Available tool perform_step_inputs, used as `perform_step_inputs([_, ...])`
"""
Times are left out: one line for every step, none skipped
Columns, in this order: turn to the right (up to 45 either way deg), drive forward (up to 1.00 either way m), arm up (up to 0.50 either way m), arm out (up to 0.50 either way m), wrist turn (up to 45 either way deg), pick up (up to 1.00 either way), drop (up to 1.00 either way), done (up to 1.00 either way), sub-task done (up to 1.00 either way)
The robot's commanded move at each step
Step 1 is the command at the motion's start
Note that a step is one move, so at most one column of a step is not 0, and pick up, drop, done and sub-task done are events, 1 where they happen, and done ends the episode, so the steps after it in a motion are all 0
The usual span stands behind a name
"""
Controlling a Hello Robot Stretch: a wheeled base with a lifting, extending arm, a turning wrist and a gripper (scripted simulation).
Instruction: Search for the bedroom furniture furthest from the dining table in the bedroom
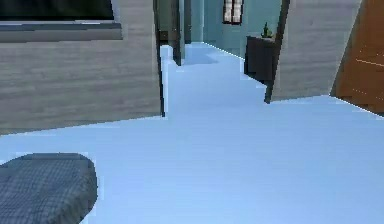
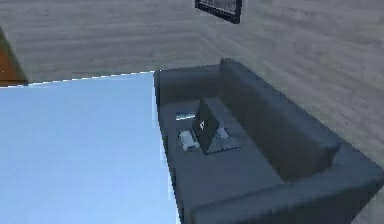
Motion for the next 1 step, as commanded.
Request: perform_step_inputs([0.0, 1.0, 0.0, 0.0, 0.0, 0.0, 0.0, 0.0, 0.0])
